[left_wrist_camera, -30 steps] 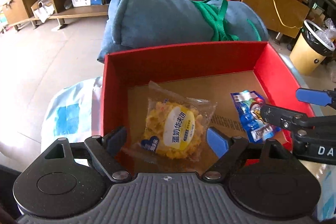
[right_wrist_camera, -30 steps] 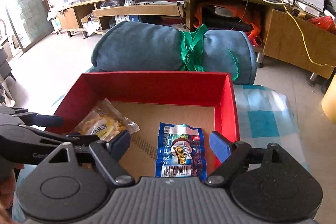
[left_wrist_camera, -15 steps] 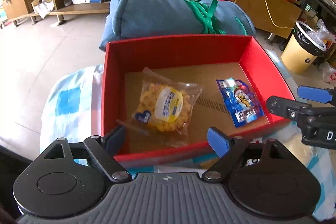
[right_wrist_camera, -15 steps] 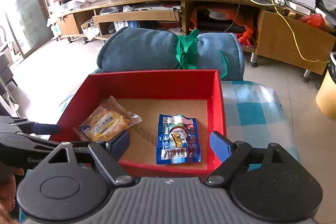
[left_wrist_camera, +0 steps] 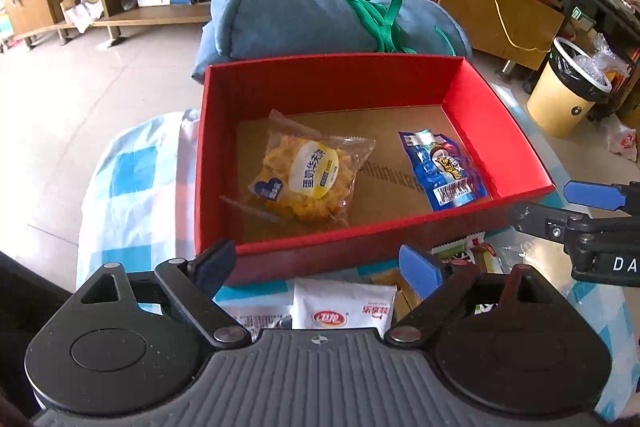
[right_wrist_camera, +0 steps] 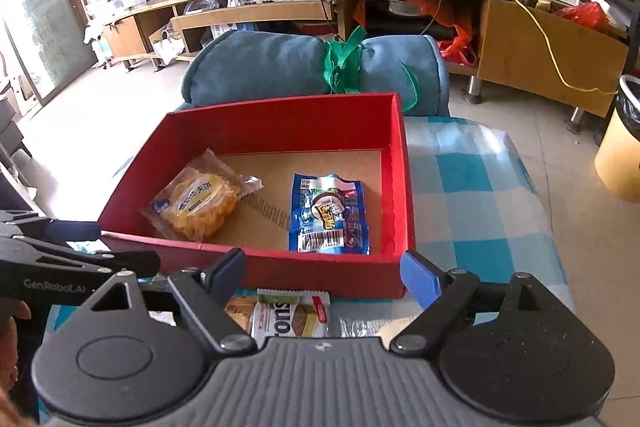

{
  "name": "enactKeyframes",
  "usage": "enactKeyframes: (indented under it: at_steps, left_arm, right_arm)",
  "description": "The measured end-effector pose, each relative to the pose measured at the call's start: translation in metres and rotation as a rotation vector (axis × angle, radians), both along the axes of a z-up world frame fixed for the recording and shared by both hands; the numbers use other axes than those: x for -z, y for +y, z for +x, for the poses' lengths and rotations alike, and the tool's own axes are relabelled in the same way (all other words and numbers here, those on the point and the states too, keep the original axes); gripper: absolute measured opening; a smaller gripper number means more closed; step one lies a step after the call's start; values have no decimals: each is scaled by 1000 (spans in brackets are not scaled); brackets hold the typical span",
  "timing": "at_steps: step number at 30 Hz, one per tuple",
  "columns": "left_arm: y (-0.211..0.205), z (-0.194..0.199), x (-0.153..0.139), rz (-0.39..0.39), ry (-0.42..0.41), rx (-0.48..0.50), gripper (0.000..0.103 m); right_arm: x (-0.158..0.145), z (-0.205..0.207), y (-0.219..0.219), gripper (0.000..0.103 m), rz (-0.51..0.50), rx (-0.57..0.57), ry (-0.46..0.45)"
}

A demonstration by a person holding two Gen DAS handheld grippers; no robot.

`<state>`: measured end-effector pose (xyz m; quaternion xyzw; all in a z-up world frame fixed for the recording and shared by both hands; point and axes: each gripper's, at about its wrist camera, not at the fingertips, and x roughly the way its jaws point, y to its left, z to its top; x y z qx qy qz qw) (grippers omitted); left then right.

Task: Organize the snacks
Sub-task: 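Move the right tool to the round bun bag and grasp it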

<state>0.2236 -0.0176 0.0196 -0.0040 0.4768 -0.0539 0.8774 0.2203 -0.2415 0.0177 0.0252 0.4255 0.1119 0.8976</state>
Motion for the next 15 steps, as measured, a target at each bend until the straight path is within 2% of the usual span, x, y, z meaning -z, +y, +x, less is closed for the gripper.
enactKeyframes:
  at_steps: [9, 15]
  left_arm:
    - [1, -24, 6, -34, 42, 24, 93]
    - [-8, -27, 25, -7, 108, 59, 93]
  right_arm:
    - [7, -15, -2, 85, 6, -1, 36]
    - [10, -23, -5, 85, 17, 4, 64]
